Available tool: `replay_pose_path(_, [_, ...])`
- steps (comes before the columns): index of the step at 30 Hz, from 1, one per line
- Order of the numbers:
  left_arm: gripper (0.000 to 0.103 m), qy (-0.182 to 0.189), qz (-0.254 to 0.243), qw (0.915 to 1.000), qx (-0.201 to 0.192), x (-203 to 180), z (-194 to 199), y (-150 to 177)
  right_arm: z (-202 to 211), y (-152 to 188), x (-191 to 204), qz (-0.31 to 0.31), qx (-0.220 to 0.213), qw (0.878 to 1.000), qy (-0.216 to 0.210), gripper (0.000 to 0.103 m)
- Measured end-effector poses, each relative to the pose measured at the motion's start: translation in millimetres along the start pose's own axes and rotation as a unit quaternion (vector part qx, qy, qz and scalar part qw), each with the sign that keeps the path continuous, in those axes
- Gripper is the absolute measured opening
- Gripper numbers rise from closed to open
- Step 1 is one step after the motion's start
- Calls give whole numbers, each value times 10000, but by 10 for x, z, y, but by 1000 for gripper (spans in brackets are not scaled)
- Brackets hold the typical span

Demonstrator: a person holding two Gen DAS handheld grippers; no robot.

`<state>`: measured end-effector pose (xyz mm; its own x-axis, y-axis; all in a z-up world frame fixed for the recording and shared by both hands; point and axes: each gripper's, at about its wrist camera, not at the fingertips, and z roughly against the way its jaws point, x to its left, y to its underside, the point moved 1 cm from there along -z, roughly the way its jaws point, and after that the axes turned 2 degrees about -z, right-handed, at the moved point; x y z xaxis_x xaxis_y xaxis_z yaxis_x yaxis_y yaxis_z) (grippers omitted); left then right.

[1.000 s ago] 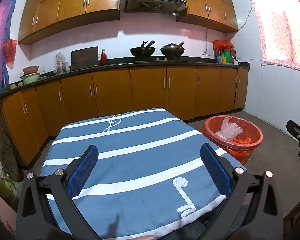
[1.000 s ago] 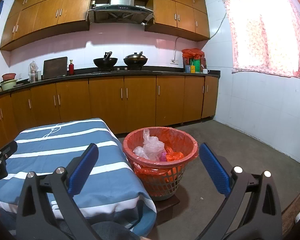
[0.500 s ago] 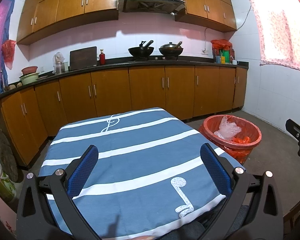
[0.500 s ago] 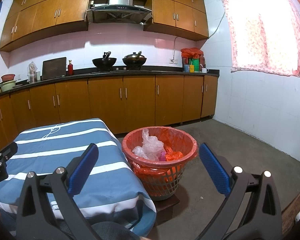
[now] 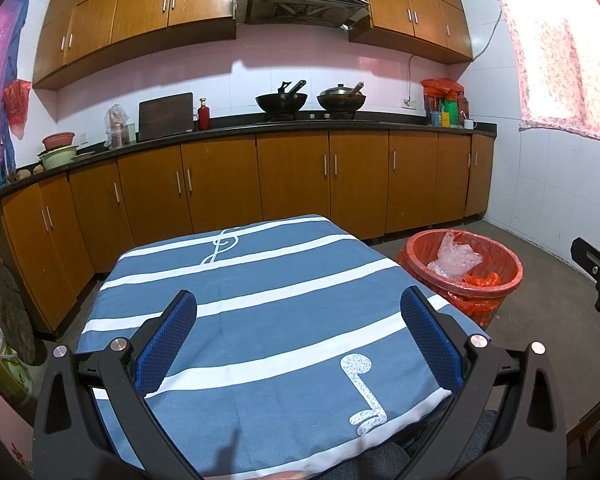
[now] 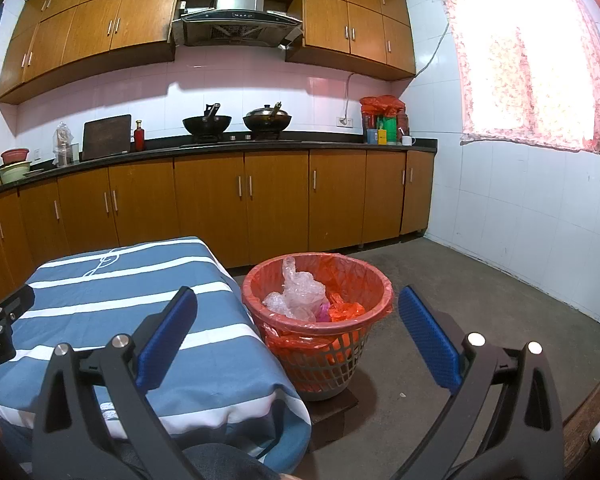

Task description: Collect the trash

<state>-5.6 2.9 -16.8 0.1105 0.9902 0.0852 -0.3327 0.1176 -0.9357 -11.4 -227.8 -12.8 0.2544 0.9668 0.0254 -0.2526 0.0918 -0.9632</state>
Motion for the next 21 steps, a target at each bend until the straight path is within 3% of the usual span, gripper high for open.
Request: replay_pose_path(21, [101,18,-5,10000,10,-19,2,0,-3,2,-7,1,2,10000,-5,99])
